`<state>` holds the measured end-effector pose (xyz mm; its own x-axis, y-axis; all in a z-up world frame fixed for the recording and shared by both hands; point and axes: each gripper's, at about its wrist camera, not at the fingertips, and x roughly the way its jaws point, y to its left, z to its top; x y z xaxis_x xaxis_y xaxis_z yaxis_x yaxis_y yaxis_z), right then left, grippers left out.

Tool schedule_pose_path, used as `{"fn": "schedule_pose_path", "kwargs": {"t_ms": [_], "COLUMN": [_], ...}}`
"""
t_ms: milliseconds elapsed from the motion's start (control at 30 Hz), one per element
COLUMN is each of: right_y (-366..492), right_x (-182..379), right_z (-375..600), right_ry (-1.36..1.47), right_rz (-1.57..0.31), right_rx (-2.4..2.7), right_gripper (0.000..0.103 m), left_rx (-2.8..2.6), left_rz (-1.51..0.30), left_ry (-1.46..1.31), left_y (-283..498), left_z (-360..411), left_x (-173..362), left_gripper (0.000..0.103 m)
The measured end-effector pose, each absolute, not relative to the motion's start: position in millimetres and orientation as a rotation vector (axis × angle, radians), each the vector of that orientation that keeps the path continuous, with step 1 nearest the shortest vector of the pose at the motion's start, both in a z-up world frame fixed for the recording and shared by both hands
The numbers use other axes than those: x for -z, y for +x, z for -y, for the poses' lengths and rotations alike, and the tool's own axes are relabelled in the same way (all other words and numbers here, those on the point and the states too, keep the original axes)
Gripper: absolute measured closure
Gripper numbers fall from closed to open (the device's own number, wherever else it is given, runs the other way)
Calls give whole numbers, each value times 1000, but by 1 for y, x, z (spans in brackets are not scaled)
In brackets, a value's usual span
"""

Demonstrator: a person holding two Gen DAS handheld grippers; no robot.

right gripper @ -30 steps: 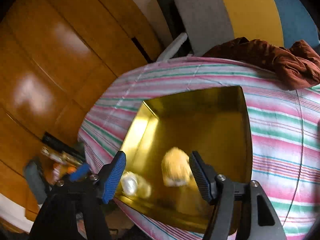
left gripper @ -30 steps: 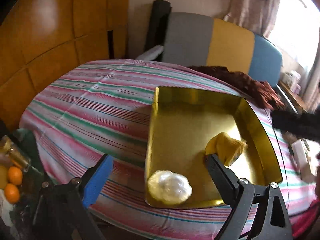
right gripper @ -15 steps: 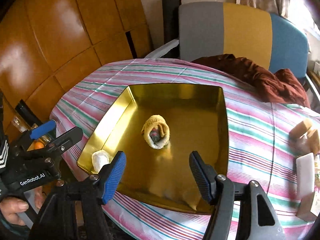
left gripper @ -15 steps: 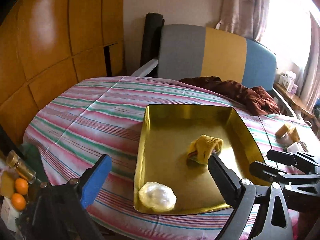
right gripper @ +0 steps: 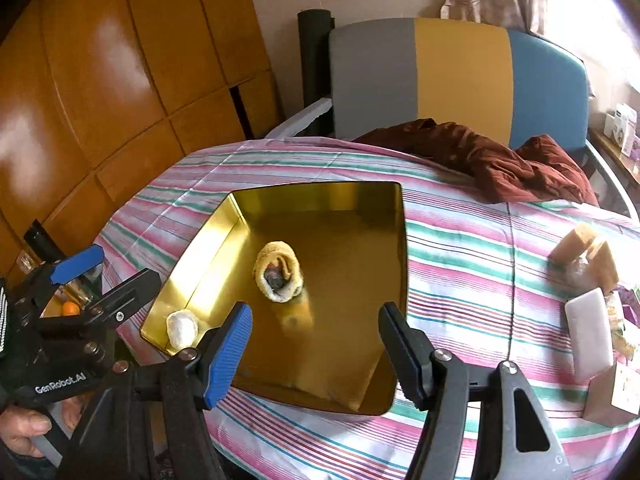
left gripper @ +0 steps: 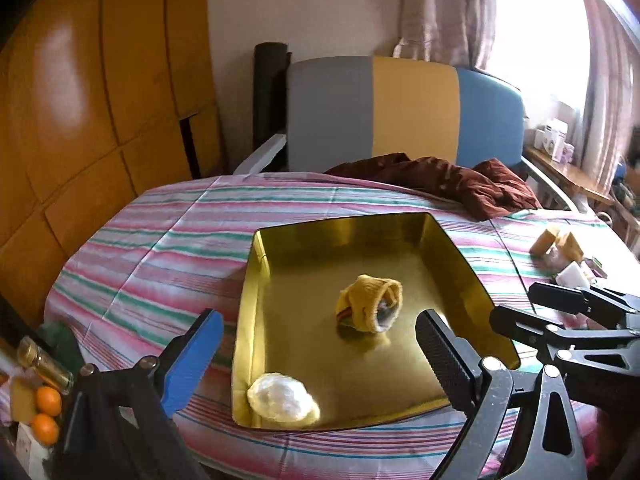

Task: Organize objects
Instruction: 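Move both tools back from the tray toward the remaining items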

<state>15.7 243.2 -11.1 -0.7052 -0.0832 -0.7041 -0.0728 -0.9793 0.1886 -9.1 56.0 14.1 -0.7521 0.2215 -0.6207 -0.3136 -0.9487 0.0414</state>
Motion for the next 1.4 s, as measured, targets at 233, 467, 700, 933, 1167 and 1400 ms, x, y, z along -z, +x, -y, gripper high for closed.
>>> {"fn": "schedule_pose_path", "kwargs": {"t_ms": [233,467,700,933,1167,1400], "right_y": [28,40,60,82,109,152], "right_x": [12,15,18,22,23,14], "right_z": [-262,-285,-318,-350,-389,-442], "right_ry": [1198,1207,1236,1277,1338,1480], "right_rz": [374,437,512,579,652,662], "right_rx": [2913,2956,3019,3080,3119,3159], "right_gripper": [36,36,36,36,36,36], "left_rx": [-2655,-2610,-2545,-2483,-2396,-2328], "left_rz": [-274,-318,-366,-406,-410,-337], "left_ry": [-887,-868,-831,-803,-807,-851], "left_y": [-1,3,8,10,13,10], "left_z": [-76,-96,-125,-151,-178,-198], "left_x": [-18,-20,-25,-25,-24,-22], "left_gripper": [5,5,5,5,5,5]}}
